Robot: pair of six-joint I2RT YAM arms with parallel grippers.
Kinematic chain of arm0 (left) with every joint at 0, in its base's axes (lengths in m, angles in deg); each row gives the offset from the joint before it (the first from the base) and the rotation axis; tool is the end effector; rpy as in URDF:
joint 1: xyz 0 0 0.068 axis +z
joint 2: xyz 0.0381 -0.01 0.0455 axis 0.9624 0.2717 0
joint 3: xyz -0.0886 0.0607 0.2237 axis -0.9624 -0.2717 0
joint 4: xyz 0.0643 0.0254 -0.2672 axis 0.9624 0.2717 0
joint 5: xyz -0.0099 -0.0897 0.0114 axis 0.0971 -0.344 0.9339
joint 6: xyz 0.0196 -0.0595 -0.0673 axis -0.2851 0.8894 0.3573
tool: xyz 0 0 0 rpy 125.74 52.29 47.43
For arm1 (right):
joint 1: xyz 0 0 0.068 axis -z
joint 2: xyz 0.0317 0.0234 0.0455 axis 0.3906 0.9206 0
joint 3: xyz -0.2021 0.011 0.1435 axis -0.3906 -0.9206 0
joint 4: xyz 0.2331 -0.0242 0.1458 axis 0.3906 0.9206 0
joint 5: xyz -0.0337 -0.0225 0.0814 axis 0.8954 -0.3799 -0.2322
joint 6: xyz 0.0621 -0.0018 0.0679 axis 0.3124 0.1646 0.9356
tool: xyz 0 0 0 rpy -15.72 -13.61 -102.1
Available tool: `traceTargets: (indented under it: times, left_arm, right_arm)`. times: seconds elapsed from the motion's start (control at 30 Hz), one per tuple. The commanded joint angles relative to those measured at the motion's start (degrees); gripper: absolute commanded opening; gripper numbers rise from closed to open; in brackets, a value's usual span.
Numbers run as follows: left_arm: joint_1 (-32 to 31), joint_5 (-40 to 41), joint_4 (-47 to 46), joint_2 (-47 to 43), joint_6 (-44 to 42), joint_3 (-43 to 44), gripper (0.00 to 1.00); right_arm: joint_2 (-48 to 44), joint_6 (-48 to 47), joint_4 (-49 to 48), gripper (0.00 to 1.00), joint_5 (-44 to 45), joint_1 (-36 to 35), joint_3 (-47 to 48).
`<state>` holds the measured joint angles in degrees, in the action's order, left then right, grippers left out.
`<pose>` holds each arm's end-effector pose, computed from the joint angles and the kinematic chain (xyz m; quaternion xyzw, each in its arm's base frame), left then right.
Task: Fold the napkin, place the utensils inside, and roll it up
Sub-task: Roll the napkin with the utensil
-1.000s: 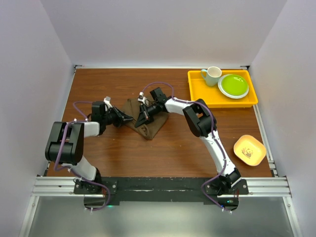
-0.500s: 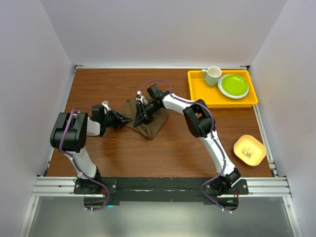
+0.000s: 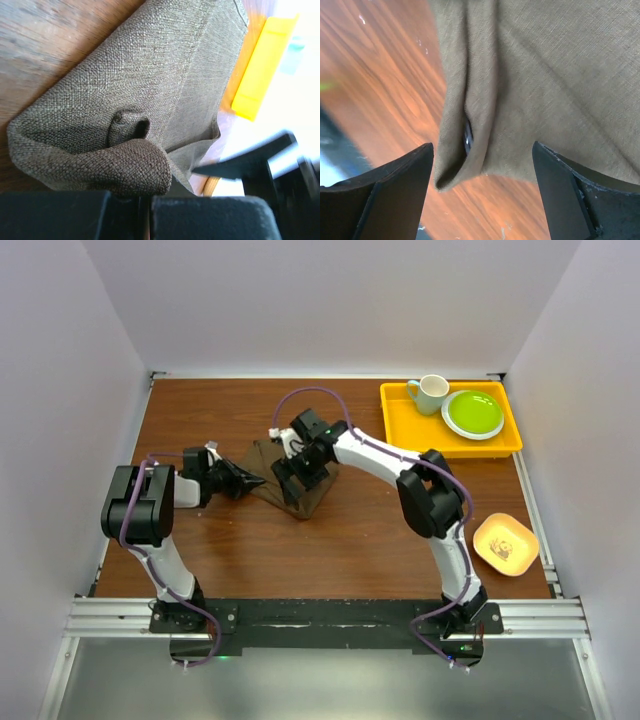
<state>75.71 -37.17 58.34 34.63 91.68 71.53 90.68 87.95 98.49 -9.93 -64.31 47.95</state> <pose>0.3397 -0.0389 0.0313 -0.3425 0.8111 -0.4305 0.1989 0.3464 0.3524 0.1231 -0.3424 0.8886 0.2845 0.1109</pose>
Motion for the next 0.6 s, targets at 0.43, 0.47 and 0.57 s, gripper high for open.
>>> traceTargets:
  times: [0.43,0.47,0.57]
  left_arm:
    - [0.81,5.05,12.88,3.18,-5.8,2.99,0.0]
    - [0.81,4.97,13.15,3.27,-6.24,3.43,0.0]
    - [0.81,4.88,14.03,3.53,-6.94,4.22,0.0]
  right_arm:
    - [-2.38,-9.74,-8.26,0.71,24.3,-8.43,-3.91]
    - [-1.15,-9.39,-7.2,0.65,24.74,-8.34,-2.94]
    - [-0.7,-8.51,-5.79,0.53,23.61,-7.2,-1.43]
